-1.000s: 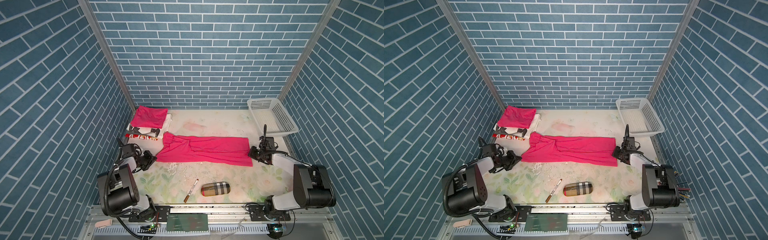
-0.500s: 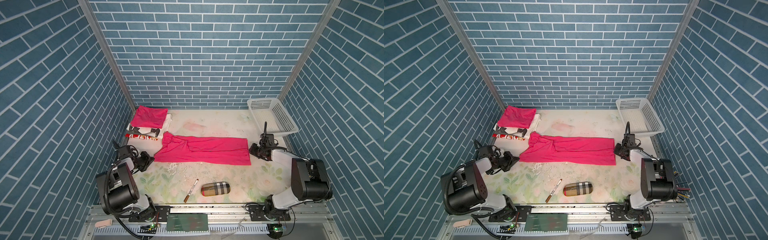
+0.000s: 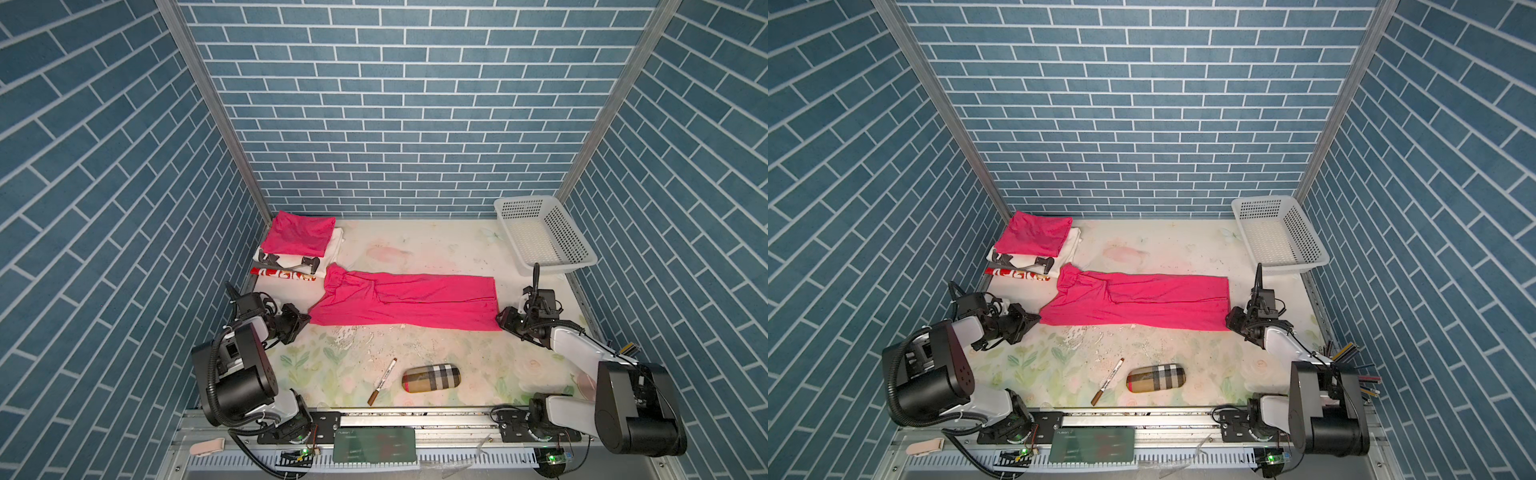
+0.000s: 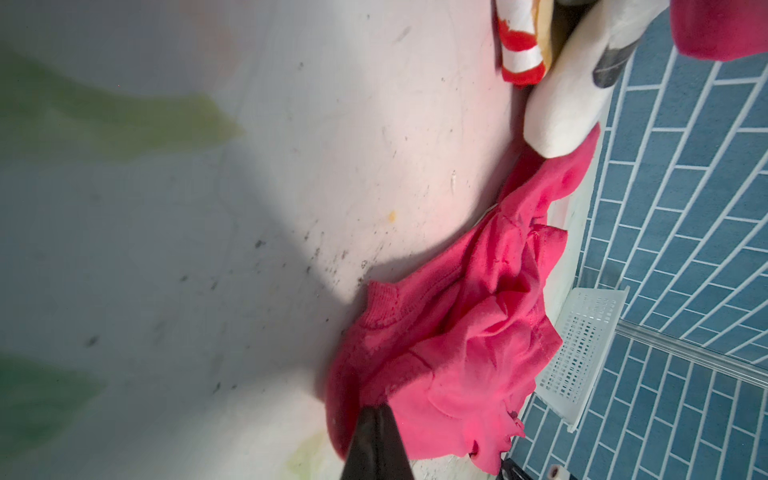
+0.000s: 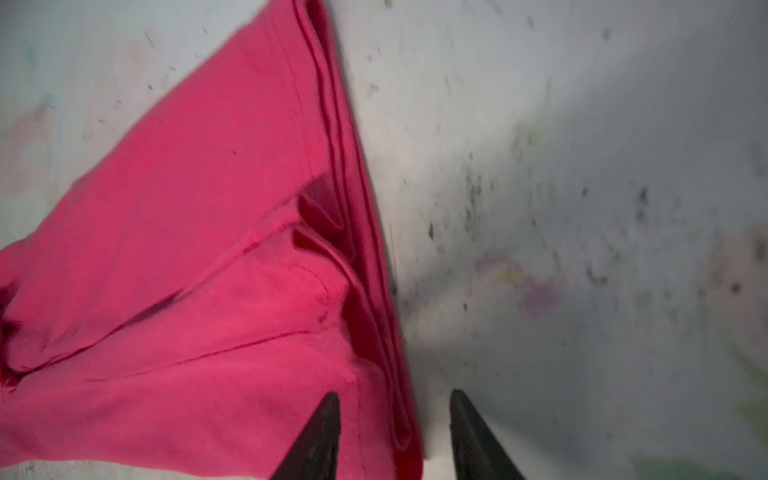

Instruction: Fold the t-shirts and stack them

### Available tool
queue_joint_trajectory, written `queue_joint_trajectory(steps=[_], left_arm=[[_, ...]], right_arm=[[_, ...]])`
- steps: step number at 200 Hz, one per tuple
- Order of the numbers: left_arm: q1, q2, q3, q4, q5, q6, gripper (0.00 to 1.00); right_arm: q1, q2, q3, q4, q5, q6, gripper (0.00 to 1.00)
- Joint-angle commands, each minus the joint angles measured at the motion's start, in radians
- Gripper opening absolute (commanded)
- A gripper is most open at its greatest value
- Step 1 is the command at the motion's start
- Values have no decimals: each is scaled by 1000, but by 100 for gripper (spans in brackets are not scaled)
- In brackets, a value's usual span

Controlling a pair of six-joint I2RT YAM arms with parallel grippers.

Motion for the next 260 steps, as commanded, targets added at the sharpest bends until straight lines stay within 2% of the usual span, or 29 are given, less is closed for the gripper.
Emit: queue_joint_trajectory(steps=[1,11,21,34,59,85,117,148,159,182,196,210,215,227,231,238,241,246,260], left_arm=[[7,0,-16,21,25,-1,0],[6,0,-15,23,24,-1,0],[7,5,-14,20,23,0,0],[12,9,-11,15,15,5,0],[37,7,-13,24,-4,5,0],[48,13,-17,44,-15,-2,0],[68,7,-29,43,-13,-10,0],[97,-30,-48,47,2,-26,0],[97,-39,-50,47,1,-30,0],[97,-48,-59,46,14,-39,0],[98,-58,-57,36,16,-35,0],[97,-91,-51,34,14,-31,14],[97,-111,-47,29,5,-28,26],[81,-154,-32,19,-22,-29,73],[65,-161,-16,0,-34,-17,85],[37,-162,21,-52,-65,16,87],[25,-162,33,-73,-84,29,87],[7,-162,58,-99,-115,46,87],[-22,-184,92,-125,-185,56,87]], right_arm=[[10,-10,-30,-17,-19,45,33],[10,-4,-28,-14,-19,49,19],[8,-5,-20,-19,-16,53,0],[-19,-35,-17,-32,2,74,0],[-139,-77,-2,-42,-3,51,0],[-215,-4,57,-56,-42,14,0],[-226,45,28,-9,-106,29,0],[-225,-11,-8,-35,-69,18,0],[-226,-24,-15,-37,-72,14,6],[-226,-11,-13,-39,-78,2,10],[-223,-7,-6,-44,-84,-2,20],[-213,-21,6,-57,-85,-2,31],[-209,-29,11,-64,-81,-2,33],[-193,-50,26,-80,-73,-4,42],[-186,-58,32,-82,-70,-6,43],[-175,-68,40,-81,-71,-13,45],[-172,-71,45,-83,-69,-12,50],[-165,-73,53,-83,-66,-13,52],[-136,-61,78,-85,-48,-25,60]])
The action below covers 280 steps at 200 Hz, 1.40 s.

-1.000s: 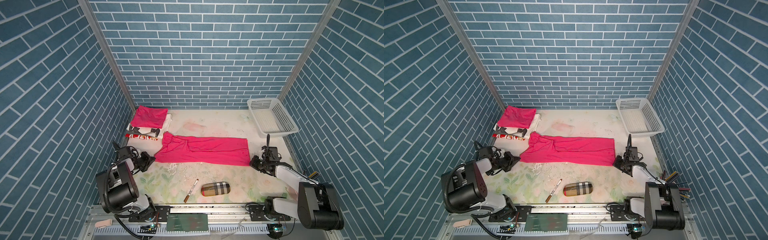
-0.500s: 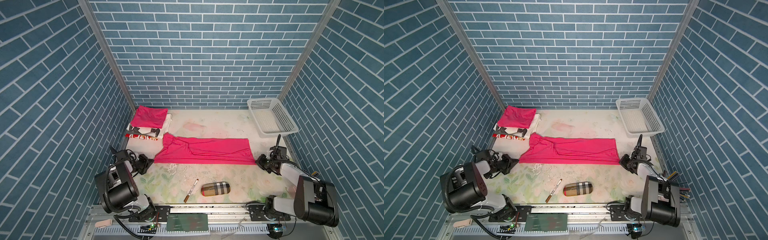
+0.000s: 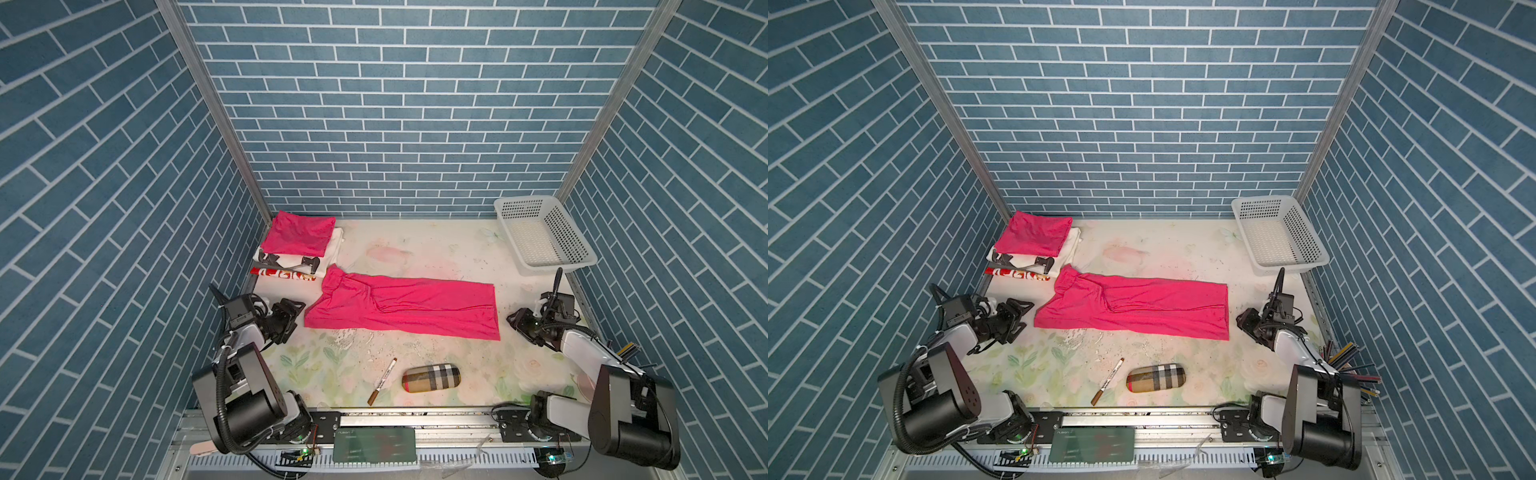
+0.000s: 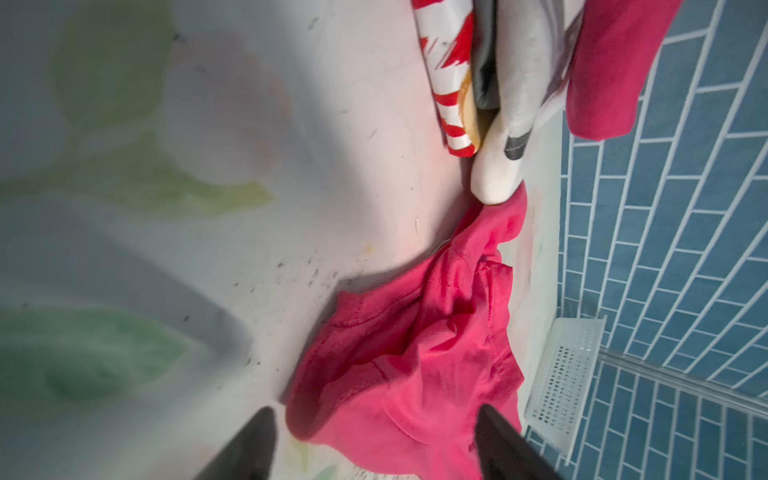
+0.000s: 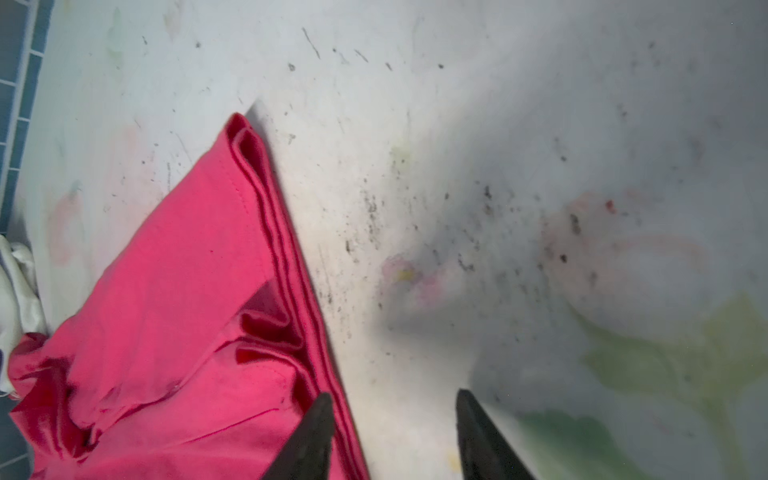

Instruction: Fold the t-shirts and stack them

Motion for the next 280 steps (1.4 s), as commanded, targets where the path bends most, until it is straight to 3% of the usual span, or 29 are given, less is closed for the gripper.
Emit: queue_joint_trajectory(steps=[1,18,32,54,89,112,145,167,199,238,256,280], left_arm=[[-55,-36,74,-83,-131,60,87],[-138,-79,97,-39,-154,15,87],[-286,-63,141,-25,-176,-19,87],[-480,28,155,56,-162,-115,87],[-623,154,126,250,-165,-239,87],[-665,256,171,285,-178,-250,87],[-703,384,218,318,-172,-256,87],[-724,437,238,327,-174,-256,87],[-761,534,299,347,-164,-269,87],[-798,618,373,354,-179,-277,87],[-807,685,496,277,-195,-236,87],[-834,752,617,251,-205,-231,87]], right_arm=[[38,-9,58,-25,37,-28,60],[84,34,82,-2,39,-48,73],[112,80,104,26,8,-60,79],[160,161,143,59,40,-57,80],[213,281,166,117,77,-31,76],[217,328,173,130,117,-19,59],[212,310,144,116,200,-13,12],[184,233,82,99,245,19,0],[72,135,-2,103,192,31,0],[18,94,6,37,198,63,0],[-5,21,-34,30,199,96,0],[-5,-54,-29,-23,193,70,16]])
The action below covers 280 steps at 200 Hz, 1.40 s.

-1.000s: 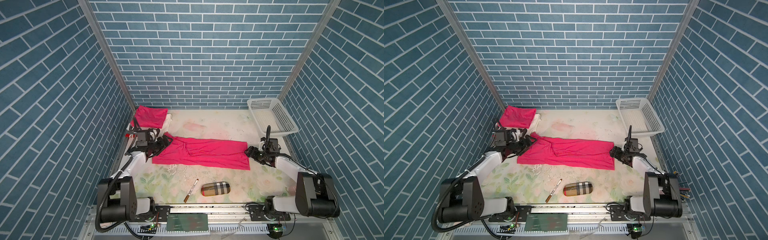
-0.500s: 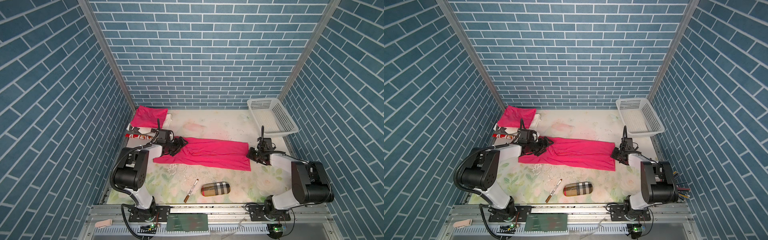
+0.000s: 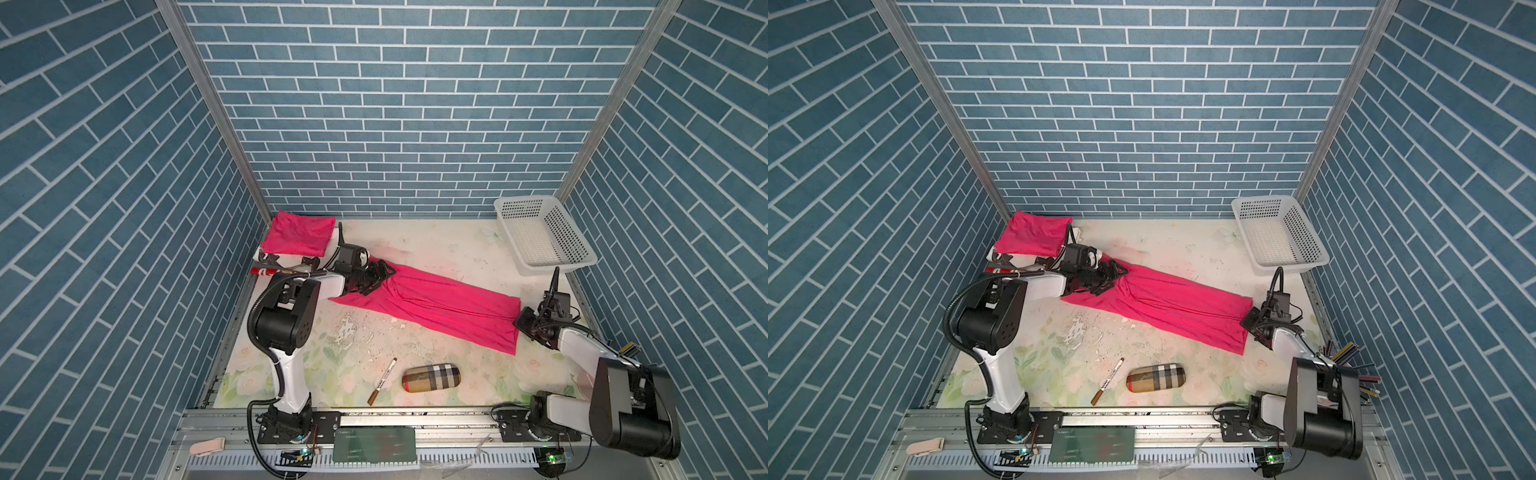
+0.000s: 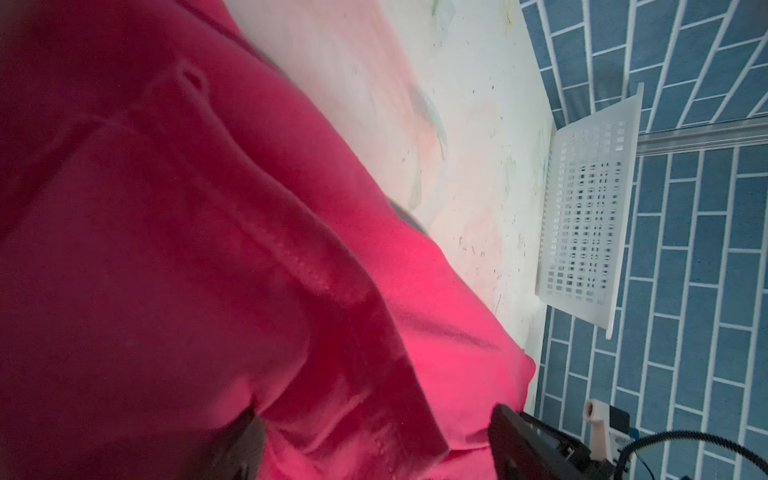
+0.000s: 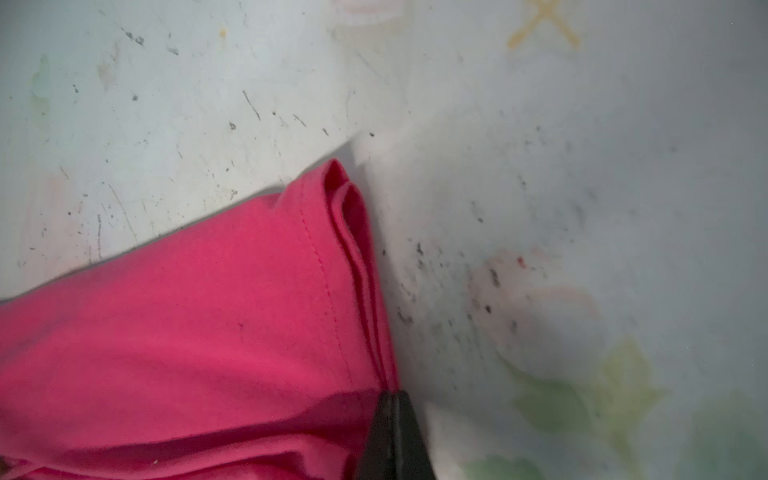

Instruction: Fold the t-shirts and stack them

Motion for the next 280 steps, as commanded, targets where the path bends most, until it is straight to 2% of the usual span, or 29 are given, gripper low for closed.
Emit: queue_joint_trajectory(steps=[1,35,50,69,103,129,142,149,156,169,177,208,234,280], left_arm=[[-27,93,79,-113,-69,26,87],[-68,149,274,-258,-96,101,87],[-69,117,337,-364,-179,185,87],[-71,59,413,-498,-310,306,87],[-72,-124,397,-570,-562,437,87],[-74,-353,232,-490,-753,480,87],[-71,-480,96,-407,-843,448,87],[-57,-542,16,-381,-879,355,87],[-26,-601,-53,-366,-823,299,87],[59,-693,-179,-255,-569,286,87],[82,-728,-222,-240,-503,259,87],[67,-763,-290,-310,-418,237,87],[55,-790,-379,-289,-353,201,87],[47,-810,-460,-267,-326,192,87]], right_arm=[[-7,-67,4,-85,21,17,17],[5,-166,96,-157,16,-66,55],[39,-181,156,-157,16,-107,69],[128,-140,203,-66,5,-173,83],[326,93,354,66,-18,-251,92],[485,284,500,136,-36,-406,93],[519,370,569,164,-89,-454,93],[530,420,607,180,-129,-469,93],[540,470,648,194,-156,-479,93],[571,579,768,144,-170,-520,93],[592,643,845,105,-156,-552,93],[644,867,1101,16,-176,-587,94],[675,1040,1295,-43,-163,-584,94],[732,1266,1563,-179,-20,-564,94]])
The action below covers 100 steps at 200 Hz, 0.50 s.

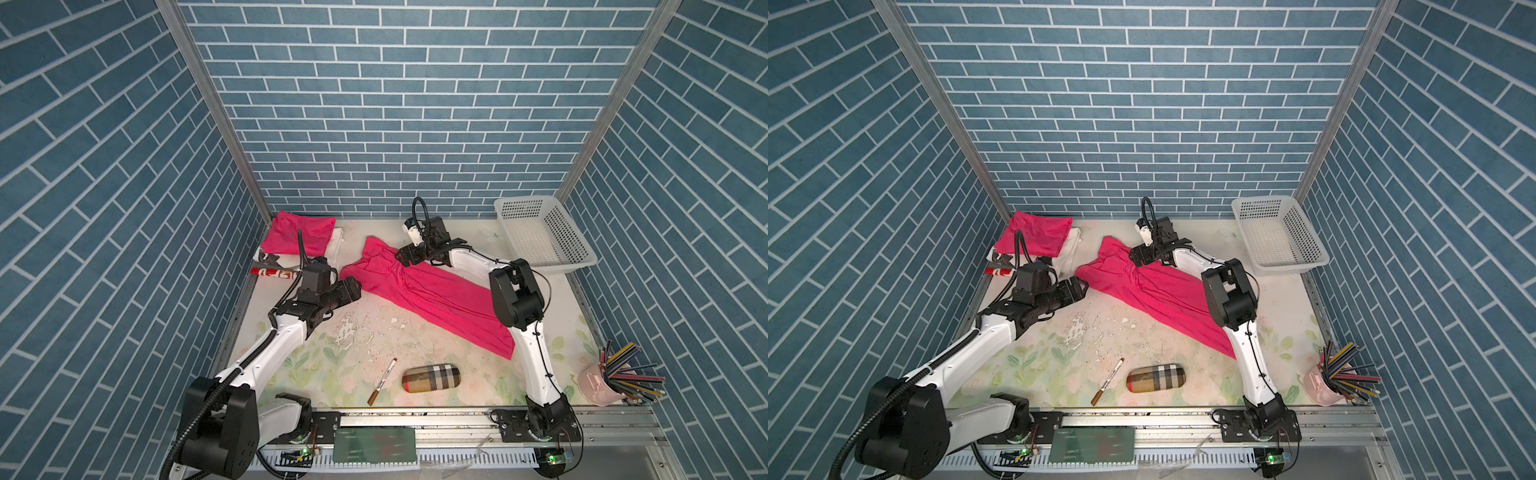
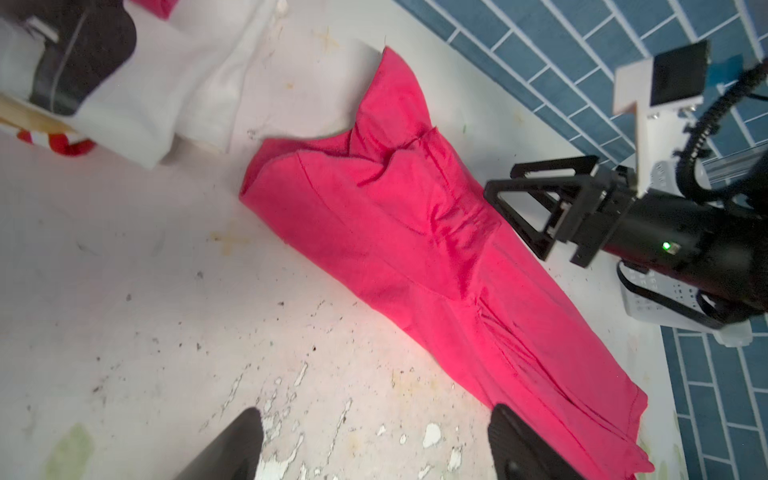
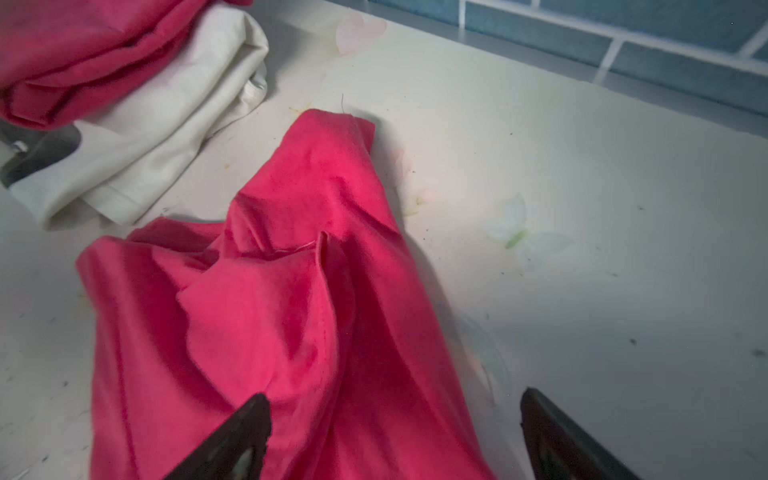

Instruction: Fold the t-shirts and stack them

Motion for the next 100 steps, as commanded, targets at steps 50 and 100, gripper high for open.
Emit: queue_joint_trajectory(steps=[50,100], left_arm=[[-12,-7,-27,30,44,-19,87],[-41,-12,-38,33,36,-35,87]], right_arm=[[36,179,213,-198,187,34,60],[-8,196,235,-244,282,92,1]])
